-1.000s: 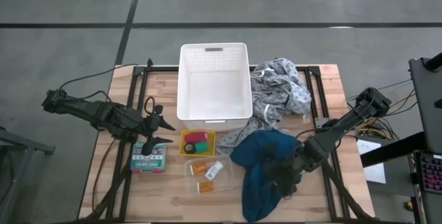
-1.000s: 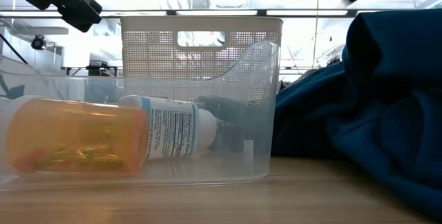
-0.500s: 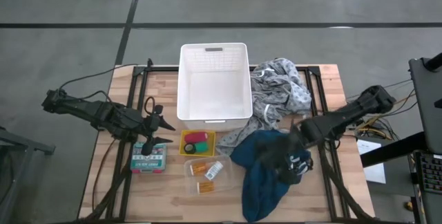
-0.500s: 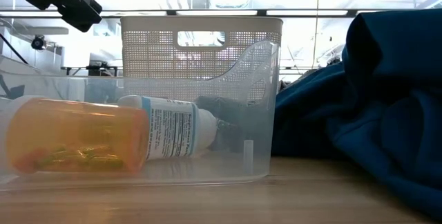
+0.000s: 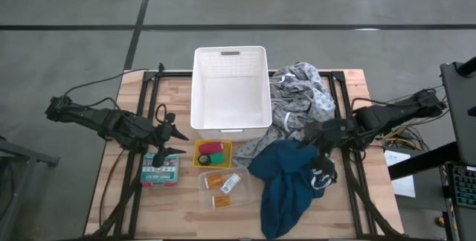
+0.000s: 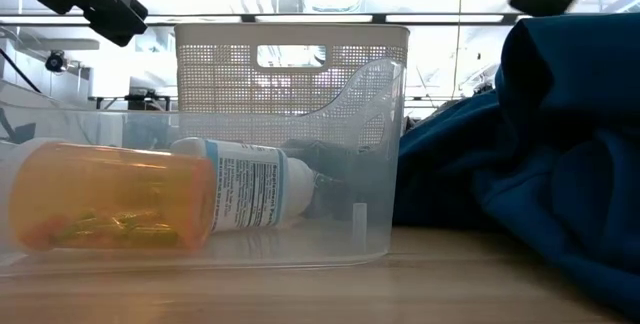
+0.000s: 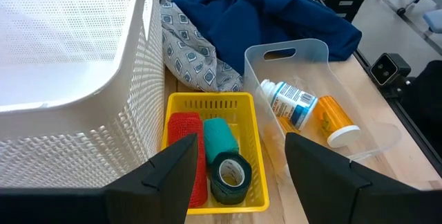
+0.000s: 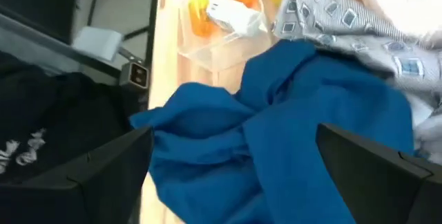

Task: Pick & Place Medicine items
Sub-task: Put the blue lapover patient gown into the white laundry bin

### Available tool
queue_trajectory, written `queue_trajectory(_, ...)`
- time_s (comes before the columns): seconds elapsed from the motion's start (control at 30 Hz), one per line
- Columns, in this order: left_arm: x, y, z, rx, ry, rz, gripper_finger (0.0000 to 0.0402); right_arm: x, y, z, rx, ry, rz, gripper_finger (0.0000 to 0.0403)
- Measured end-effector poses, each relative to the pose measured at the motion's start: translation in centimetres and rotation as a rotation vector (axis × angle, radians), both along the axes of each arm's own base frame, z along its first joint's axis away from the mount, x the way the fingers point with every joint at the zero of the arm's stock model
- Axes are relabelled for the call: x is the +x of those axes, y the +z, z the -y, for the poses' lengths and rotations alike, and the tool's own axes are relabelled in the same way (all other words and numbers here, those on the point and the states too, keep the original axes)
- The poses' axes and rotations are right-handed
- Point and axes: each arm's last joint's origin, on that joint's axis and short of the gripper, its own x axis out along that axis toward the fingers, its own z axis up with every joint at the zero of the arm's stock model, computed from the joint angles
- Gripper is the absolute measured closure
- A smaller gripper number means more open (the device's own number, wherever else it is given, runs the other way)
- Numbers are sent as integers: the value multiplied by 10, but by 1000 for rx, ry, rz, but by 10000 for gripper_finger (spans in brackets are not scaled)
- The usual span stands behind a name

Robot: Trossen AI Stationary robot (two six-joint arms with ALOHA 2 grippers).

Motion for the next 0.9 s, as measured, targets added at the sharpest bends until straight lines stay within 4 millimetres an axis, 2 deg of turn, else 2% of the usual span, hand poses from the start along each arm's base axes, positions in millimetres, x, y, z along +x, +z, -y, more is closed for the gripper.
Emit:
queue_trajectory(0.23, 0, 0, 0, 0, 0, 0, 176, -23, -23, 15, 31, 30, 70, 3)
queue_trajectory(0.53, 0, 0, 0, 0, 0, 0, 176, -25, -53, 40, 80, 181, 351, 3)
queue_trajectory(0.6, 0, 0, 0, 0, 0, 0, 176, -24, -60, 47, 160, 151, 319, 3)
queue_trajectory(0.7, 0, 0, 0, 0, 0, 0, 176, -27, -68, 55, 308, 21, 165, 3)
queue_trajectory(0.8, 0, 0, 0, 0, 0, -1, 176, -31, -71, 57, 334, -16, 81, 3)
queue_trajectory(0.9, 0, 0, 0, 0, 0, -1, 176, -33, -65, 57, 341, -20, 79, 3)
